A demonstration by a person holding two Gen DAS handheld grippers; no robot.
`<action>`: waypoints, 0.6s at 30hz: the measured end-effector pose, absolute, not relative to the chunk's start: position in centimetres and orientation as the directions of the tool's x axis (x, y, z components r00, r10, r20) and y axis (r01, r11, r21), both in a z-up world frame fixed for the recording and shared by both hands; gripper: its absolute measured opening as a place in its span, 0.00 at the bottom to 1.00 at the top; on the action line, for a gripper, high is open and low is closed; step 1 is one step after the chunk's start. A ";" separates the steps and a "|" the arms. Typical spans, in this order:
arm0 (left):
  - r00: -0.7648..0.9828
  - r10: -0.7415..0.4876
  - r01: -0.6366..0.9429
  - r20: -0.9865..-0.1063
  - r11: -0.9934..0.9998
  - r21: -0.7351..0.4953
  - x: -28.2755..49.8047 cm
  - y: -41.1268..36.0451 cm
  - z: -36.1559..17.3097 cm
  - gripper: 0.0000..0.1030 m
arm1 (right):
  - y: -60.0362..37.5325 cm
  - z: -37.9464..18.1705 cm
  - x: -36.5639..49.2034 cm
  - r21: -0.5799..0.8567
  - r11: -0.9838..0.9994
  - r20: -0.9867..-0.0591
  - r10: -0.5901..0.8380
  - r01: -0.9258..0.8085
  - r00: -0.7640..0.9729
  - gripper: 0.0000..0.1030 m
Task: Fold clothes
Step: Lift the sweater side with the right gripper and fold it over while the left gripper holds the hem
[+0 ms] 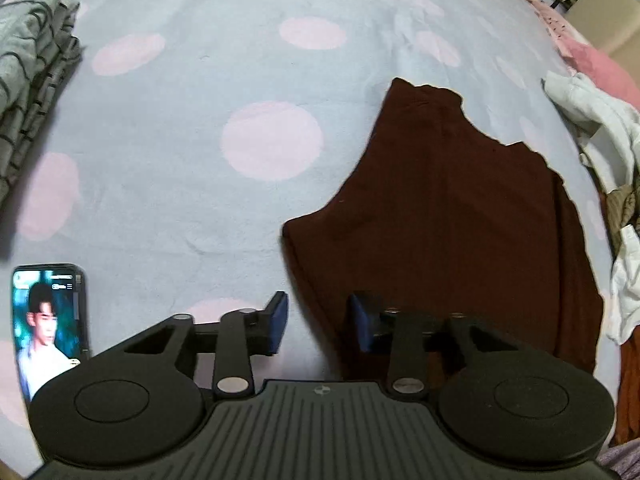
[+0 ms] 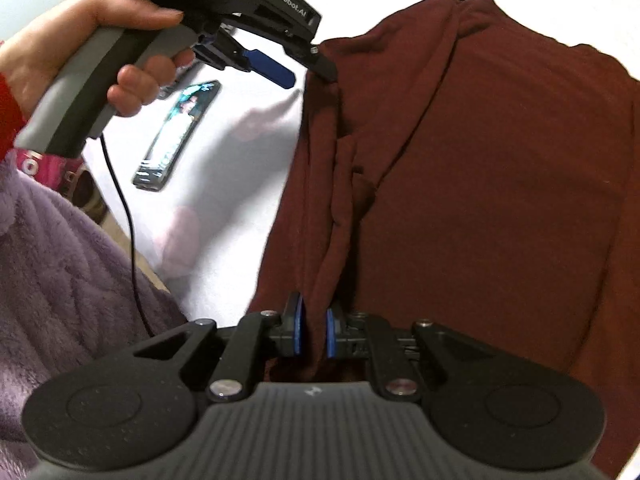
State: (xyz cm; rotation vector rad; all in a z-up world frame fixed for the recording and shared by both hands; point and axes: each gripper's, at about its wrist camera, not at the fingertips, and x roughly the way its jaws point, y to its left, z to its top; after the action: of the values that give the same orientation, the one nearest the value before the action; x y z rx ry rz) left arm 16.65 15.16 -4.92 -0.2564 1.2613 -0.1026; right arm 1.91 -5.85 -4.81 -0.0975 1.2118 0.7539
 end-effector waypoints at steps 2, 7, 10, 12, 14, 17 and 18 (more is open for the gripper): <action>0.313 -0.222 -0.052 -0.923 0.967 -0.250 16.6 14.9 -5.1 0.21 | -5.4 -4.4 1.7 0.271 0.773 -0.887 0.431 -0.574 0.162 0.13; 0.340 -0.209 -0.017 -0.917 0.973 -0.229 16.6 14.2 -4.5 0.10 | -3.9 -4.1 1.0 0.188 0.790 -0.917 0.354 -0.583 0.184 0.13; 0.378 -0.223 0.008 -0.898 0.971 -0.238 16.0 13.9 -3.1 0.09 | -3.5 -4.0 0.9 0.192 0.801 -0.922 0.346 -0.567 0.176 0.13; 0.402 -0.233 0.053 -0.885 0.971 -0.232 15.8 13.0 -2.1 0.08 | -3.3 -3.9 0.7 0.204 0.805 -0.921 0.351 -0.558 0.171 0.13; 0.426 -0.238 0.119 -0.873 0.971 -0.207 15.5 11.6 -1.1 0.08 | -3.4 -3.5 0.4 0.230 0.805 -0.913 0.372 -0.547 0.164 0.13; 0.443 -0.256 0.217 -0.859 0.961 -0.174 15.1 9.1 -0.1 0.08 | -4.6 -3.1 0.2 0.274 0.817 -0.900 0.403 -0.507 0.164 0.13; 0.447 -0.263 0.250 -0.855 0.955 -0.163 14.9 8.3 0.2 0.08 | -5.3 -3.1 0.2 0.296 0.823 -0.896 0.415 -0.484 0.158 0.13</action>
State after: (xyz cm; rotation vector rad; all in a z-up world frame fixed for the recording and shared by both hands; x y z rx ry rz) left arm 14.94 8.31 0.17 -0.0139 1.0605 -0.3170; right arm 0.18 -5.29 -3.10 -0.0652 1.2571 0.6439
